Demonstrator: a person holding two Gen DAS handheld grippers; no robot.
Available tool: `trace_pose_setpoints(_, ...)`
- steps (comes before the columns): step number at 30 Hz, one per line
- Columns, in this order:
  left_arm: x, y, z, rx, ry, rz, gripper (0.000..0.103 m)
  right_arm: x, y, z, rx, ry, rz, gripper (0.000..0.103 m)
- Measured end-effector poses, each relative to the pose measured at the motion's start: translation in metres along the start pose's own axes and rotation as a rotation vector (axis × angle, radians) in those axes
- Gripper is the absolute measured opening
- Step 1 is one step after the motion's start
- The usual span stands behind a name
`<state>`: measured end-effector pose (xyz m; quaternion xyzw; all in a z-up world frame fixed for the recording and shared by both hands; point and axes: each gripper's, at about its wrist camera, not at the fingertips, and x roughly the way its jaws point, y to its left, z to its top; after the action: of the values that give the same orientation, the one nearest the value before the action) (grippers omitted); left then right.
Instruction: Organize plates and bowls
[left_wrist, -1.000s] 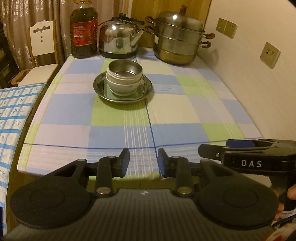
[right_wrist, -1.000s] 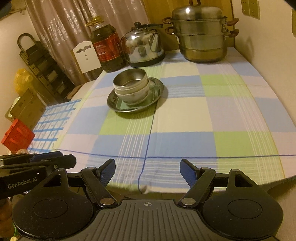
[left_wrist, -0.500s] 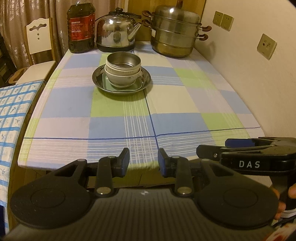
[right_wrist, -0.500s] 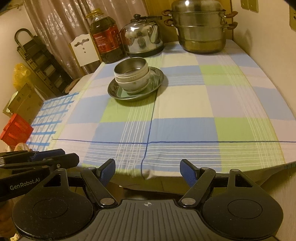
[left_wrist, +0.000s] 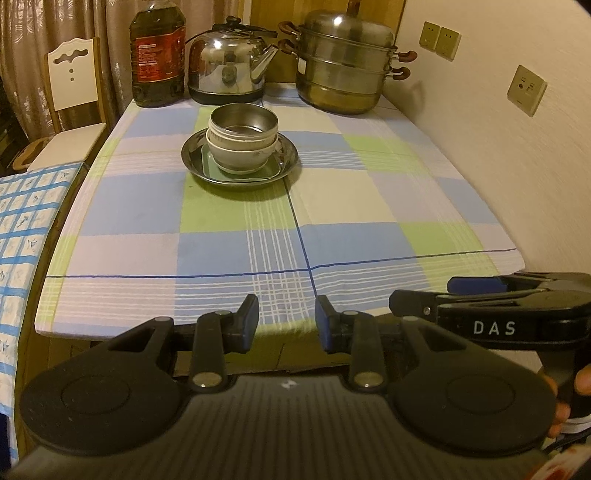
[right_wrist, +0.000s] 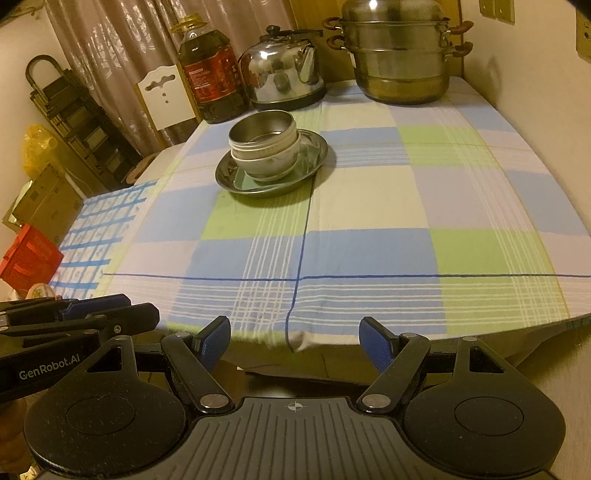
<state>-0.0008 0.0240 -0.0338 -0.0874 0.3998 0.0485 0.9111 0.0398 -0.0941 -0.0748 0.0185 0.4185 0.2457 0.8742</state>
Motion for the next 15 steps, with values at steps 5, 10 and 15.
trace_pose_setpoints(5, 0.0, -0.0005, 0.0, 0.002, -0.002, -0.005, 0.029, -0.0017, -0.0008, -0.0007, 0.004, -0.005, -0.005, 0.077)
trace_pose_setpoints(10, 0.0004, -0.0003, 0.0003, 0.005, -0.003, -0.007, 0.029, -0.0027, -0.0013, -0.0011, 0.007, -0.008, -0.005, 0.077)
trace_pose_setpoints(15, 0.0008, -0.0006, 0.0009, 0.006, -0.004, -0.008, 0.029, -0.0032, -0.0021, -0.0012, 0.008, -0.008, -0.004, 0.077)
